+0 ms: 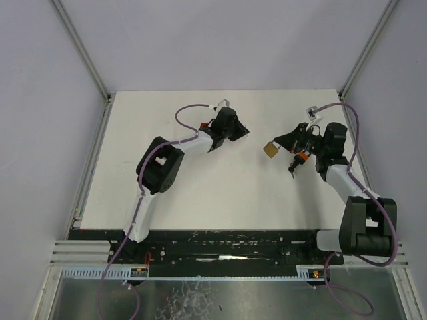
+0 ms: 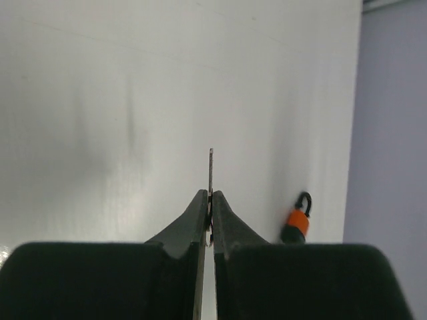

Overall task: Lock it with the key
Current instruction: Place the key at the center of the board, then place the lock at the center of the board.

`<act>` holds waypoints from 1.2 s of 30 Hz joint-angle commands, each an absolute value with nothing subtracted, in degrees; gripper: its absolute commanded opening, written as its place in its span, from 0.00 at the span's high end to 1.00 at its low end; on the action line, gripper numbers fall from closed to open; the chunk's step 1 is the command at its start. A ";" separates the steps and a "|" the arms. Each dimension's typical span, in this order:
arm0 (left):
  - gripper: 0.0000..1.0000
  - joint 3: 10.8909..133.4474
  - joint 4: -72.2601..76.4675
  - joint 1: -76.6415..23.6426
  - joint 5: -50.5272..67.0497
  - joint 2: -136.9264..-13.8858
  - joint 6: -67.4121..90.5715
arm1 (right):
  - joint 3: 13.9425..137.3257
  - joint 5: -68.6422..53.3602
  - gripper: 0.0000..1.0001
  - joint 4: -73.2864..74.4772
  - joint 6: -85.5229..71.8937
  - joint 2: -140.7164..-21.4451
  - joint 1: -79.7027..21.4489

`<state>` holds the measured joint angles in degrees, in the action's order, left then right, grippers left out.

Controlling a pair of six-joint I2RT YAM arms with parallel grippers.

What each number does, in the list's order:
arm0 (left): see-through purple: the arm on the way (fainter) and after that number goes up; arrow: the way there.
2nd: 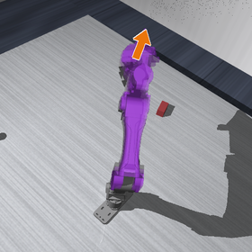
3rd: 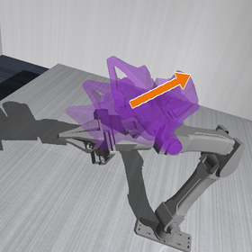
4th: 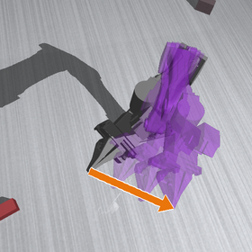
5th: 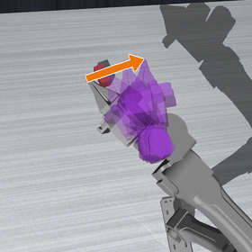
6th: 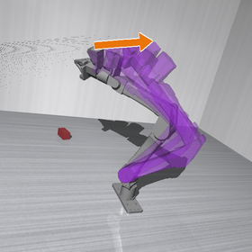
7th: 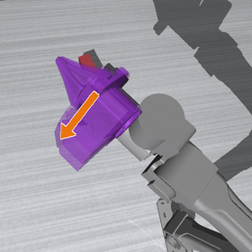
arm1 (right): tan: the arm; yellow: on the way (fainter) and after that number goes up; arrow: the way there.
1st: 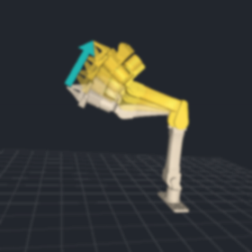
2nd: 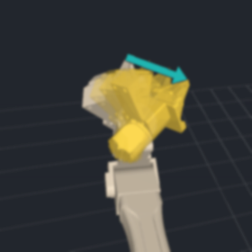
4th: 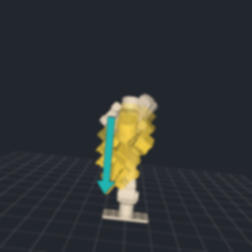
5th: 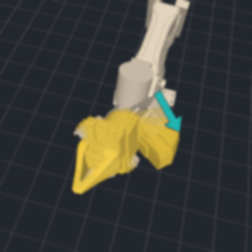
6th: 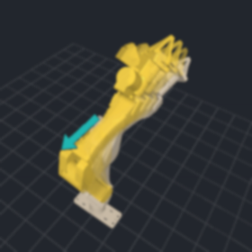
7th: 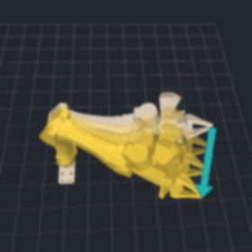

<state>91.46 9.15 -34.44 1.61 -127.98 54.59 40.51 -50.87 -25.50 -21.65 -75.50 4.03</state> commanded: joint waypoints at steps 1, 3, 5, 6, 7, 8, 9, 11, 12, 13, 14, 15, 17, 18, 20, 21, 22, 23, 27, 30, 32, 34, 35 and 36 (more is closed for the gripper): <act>1.00 99.48 -3.28 -32.60 -2.72 -132.78 57.38 | 41.75 -49.55 1.00 -30.46 -22.23 -79.17 4.22; 1.00 102.48 -5.02 -32.48 -3.25 -134.63 57.37 | 42.47 -49.86 1.00 -30.65 -22.36 -81.38 4.13; 0.96 104.11 -5.81 -32.34 -2.80 -136.07 57.85 | 43.62 -50.38 1.00 -31.19 -22.70 -83.99 4.13; 0.86 104.56 -6.01 -32.26 -2.43 -136.45 58.09 | 44.54 -50.51 1.00 -31.23 -22.92 -85.46 4.09; 0.83 104.67 -6.13 -32.26 -2.21 -136.57 58.17 | 45.58 -50.68 1.00 -31.16 -22.97 -87.00 4.00; 0.81 104.55 -6.23 -32.19 -2.43 -136.46 58.23 | 46.76 -50.60 1.00 -30.75 -22.14 -88.61 3.70; 0.78 104.10 -6.59 -32.10 -2.92 -135.97 58.22 | 48.36 -50.33 1.00 -29.43 -20.26 -90.15 3.18; 0.63 102.72 -6.82 -31.94 -5.28 -134.07 58.03 | 52.40 -48.84 1.00 -25.10 -16.67 -93.39 1.68; 0.56 101.35 -6.36 -31.83 -6.39 -132.83 57.70 | 54.25 -48.73 1.00 -24.30 -16.22 -94.77 0.90; 0.52 99.91 -5.46 -31.74 -7.59 -131.20 57.02 | 56.01 -48.39 1.00 -23.76 -16.08 -97.53 0.13; 0.49 97.80 -4.06 -31.66 -8.73 -129.31 56.48 | 57.71 -47.71 1.00 -23.36 -16.13 -99.42 -0.62; 0.48 95.36 -2.26 -31.52 -9.86 -127.18 55.81 | 59.38 -47.05 1.00 -23.27 -16.34 -101.31 -1.33; 0.46 89.31 3.63 -31.47 -11.57 -120.96 52.93 | 63.62 -46.03 1.00 -22.62 -16.66 -105.11 -2.27; 0.44 85.96 7.29 -31.44 -11.54 -117.73 50.58 | 65.54 -45.62 1.00 -22.25 -16.77 -106.95 -2.52; 0.38 78.13 17.23 -31.47 -8.61 -111.33 43.30 | 69.51 -45.42 1.00 -21.18 -17.15 -110.66 -2.82; 0.35 74.17 22.83 -31.27 -5.92 -107.81 38.87 | 71.55 -45.58 1.00 -20.20 -17.07 -112.44 -3.16; 0.33 69.22 29.22 -31.03 -3.00 -104.41 34.40 | 73.40 -45.72 1.00 -19.31 -16.97 -114.53 -3.49; 0.29 64.57 34.83 -30.88 -0.52 -101.27 30.16 | 75.08 -45.72 1.00 -18.33 -16.82 -115.92 -3.82; 0.21 50.33 51.94 -30.46 2.69 -92.86 20.02 | 80.98 -44.41 0.97 -16.13 -17.06 -120.59 -4.88; 0.21 46.87 54.79 -30.34 4.00 -90.97 18.48 | 85.50 -44.00 0.96 -12.61 -16.07 -123.37 -5.15; 0.21 46.96 54.62 -30.32 6.20 -90.89 18.37 | 88.18 -43.92 0.88 -9.63 -14.79 -125.00 -5.46; 0.21 47.66 54.00 -30.32 8.70 -91.24 18.58 | 92.04 -42.64 0.74 -3.47 -10.35 -126.47 -6.21; 0.21 48.02 53.56 -30.29 9.78 -91.42 18.45 | 93.55 -41.23 0.62 -0.68 -7.71 -126.63 -6.57; 0.21 48.14 53.37 -30.32 10.45 -91.39 18.46 | 94.97 -39.83 0.53 1.68 -5.42 -126.65 -6.75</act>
